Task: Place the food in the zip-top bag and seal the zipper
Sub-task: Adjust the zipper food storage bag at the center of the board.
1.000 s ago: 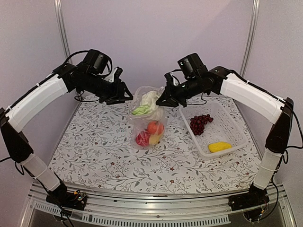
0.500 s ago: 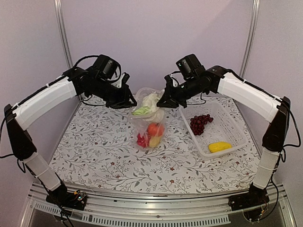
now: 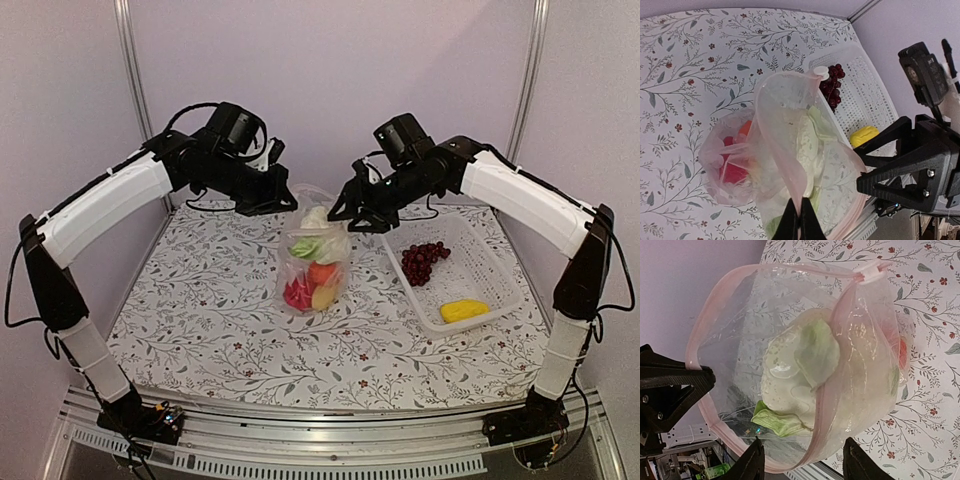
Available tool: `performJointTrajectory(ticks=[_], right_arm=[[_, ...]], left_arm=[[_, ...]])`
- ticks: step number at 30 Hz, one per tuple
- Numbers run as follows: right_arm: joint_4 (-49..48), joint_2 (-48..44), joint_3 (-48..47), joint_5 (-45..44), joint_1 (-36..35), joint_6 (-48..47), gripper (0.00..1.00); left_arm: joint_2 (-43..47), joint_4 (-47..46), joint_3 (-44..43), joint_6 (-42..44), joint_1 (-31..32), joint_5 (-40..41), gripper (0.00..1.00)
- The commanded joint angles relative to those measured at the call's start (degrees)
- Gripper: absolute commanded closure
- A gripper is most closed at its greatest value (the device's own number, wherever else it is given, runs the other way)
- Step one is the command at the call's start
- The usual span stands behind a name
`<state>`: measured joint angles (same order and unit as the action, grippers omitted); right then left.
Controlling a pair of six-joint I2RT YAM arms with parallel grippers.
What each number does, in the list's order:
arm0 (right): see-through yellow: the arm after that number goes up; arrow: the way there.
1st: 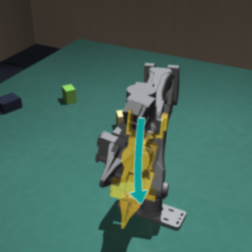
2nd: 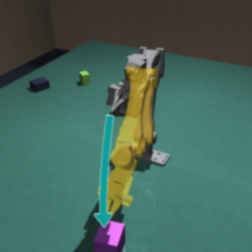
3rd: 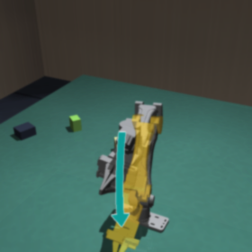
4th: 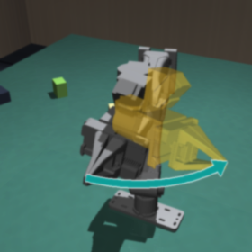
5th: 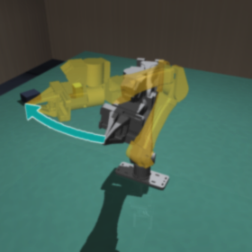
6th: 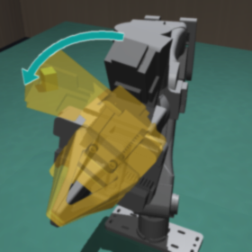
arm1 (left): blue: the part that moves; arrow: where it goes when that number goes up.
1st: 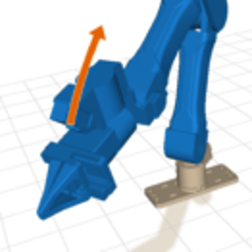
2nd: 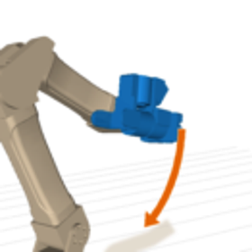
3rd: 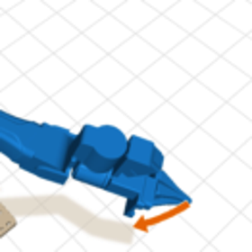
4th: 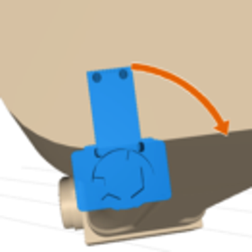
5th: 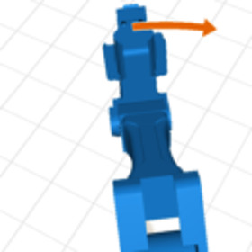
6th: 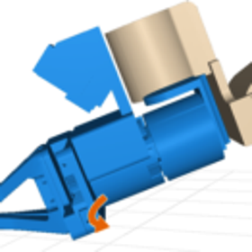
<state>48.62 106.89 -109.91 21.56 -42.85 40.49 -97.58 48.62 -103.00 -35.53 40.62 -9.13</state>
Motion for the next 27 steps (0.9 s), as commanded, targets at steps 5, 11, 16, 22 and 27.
performJointTrajectory(ticks=[5, 11, 16, 22, 27], right_arm=[[1.2, 1.2, -1.9, 0.0, 0.9, 1.1, 0.48], [4.6, 3.4, -5.3, -0.1, 0.9, 0.0, 0.45], [11.6, 9.2, -8.8, -0.8, 0.9, -2.8, 0.48], [16.2, 7.5, -8.7, -1.8, 0.6, -4.2, 0.46], [18.2, 6.2, -6.5, -1.8, 0.2, -6.7, 0.50]], left_arm=[[0.3, -1.3, -2.3, 2.3, 1.1, -4.1, 1.00], [-1.4, 0.0, -4.0, 3.3, 2.8, -4.0, 1.00], [-1.7, 0.1, -4.1, 3.6, 2.9, -3.5, 1.00], [-2.0, 1.0, -4.0, 4.0, 2.9, -2.7, 1.00], [-2.0, 1.1, -3.9, 4.1, 2.9, -2.3, 1.00]])
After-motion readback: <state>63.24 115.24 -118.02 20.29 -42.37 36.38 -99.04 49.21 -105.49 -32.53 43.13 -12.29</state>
